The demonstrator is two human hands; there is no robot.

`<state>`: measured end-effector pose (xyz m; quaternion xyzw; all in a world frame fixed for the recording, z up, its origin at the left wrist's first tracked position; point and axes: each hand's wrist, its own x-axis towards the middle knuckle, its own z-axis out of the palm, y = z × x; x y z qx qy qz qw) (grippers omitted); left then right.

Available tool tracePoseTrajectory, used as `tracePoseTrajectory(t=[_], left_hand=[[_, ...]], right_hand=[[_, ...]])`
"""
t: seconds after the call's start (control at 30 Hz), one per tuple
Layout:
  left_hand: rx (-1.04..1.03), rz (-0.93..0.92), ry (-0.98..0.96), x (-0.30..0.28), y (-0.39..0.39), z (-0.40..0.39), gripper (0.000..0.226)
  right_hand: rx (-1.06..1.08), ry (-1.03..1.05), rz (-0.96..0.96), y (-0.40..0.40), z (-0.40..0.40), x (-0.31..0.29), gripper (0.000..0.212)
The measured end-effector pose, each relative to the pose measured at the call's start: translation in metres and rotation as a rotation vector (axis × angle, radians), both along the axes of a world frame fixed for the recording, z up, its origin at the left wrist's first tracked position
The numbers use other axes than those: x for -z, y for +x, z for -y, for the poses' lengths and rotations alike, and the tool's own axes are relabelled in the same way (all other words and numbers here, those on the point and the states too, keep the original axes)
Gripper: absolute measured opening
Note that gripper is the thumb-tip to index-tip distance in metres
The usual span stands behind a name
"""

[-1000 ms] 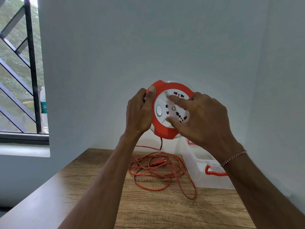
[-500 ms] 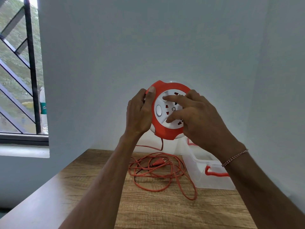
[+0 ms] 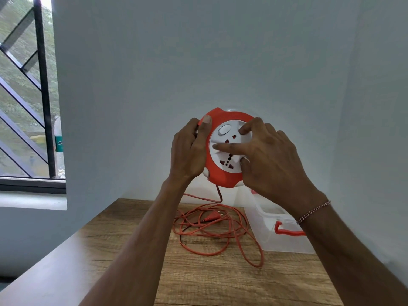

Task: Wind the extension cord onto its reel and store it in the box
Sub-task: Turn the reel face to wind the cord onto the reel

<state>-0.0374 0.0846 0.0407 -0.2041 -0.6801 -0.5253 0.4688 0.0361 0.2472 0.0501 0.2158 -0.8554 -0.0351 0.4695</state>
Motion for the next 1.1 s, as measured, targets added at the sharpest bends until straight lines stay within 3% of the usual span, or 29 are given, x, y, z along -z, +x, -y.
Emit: tracePoseTrajectory(t=[0.17, 0.37, 0.57, 0.73, 1.1], left_hand=[[0.013, 0.006, 0.010, 0.000, 0.000, 0.001, 0.059], [0.018, 0.017, 0.015, 0.000, 0.000, 0.001, 0.056], [0.008, 0.021, 0.018, -0.001, -0.001, 0.001, 0.049], [0.012, 0.005, 0.023, 0.000, -0.003, 0.001, 0.049], [0.018, -0.014, -0.009, -0.001, -0.001, -0.001, 0.040]], right_hand=[[0.017, -0.136, -0.110, -0.002, -0.001, 0.000, 0.061], [-0.022, -0.184, -0.080, -0.002, -0.001, -0.003, 0.062], [-0.178, -0.068, -0.084, 0.002, -0.005, -0.009, 0.025], [-0.091, 0.069, 0.069, 0.007, 0.001, -0.007, 0.045], [-0.007, 0.047, 0.004, 0.002, 0.001, -0.002, 0.063]])
